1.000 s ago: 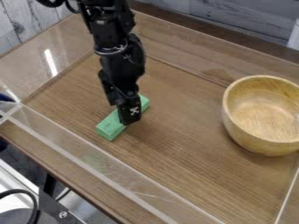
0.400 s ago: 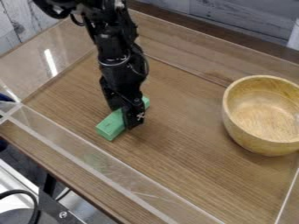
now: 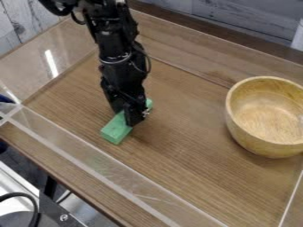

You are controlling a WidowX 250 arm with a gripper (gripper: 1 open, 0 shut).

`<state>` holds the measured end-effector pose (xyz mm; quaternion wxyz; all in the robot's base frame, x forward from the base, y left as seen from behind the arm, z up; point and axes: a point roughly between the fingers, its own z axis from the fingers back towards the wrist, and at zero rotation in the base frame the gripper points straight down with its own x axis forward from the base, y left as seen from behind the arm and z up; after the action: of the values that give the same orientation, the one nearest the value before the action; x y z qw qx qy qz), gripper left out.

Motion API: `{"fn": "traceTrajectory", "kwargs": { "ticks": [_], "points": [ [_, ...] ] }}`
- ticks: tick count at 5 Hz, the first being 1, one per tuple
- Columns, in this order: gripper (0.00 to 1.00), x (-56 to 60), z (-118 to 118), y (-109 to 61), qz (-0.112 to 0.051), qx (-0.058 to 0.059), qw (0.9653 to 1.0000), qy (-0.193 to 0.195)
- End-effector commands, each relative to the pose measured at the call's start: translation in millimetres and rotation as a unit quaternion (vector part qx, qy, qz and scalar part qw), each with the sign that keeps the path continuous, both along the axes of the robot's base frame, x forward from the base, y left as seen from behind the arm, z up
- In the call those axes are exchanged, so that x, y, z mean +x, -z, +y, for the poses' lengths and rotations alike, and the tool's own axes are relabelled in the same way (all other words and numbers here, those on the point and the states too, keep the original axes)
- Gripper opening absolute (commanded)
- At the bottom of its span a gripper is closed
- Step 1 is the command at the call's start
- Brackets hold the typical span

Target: Put the green block in the brown bowl

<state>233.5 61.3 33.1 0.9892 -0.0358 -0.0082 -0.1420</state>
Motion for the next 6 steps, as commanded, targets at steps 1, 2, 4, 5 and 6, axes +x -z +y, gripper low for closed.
{"fn": "traceTrajectory", "kwargs": {
  "ticks": [1,2,4,5,6],
  "points": [
    [0.00,3.3,2.3,-10.6,0.005,-0.007,0.9997,-0.021],
    [0.00,10.5,2.2,-12.5,-0.005,-0.001,0.9998,-0.019],
    [0.00,11.1,12.4,-24.3,-0.023,-0.032,0.9988,-0.030],
    [0.00,17.8,5.2,-33.0,-0.022,-0.030,0.9990,-0.027],
    [0.00,25.4,-2.2,-43.4,-0.022,-0.027,0.9991,-0.024]
  ]
}}
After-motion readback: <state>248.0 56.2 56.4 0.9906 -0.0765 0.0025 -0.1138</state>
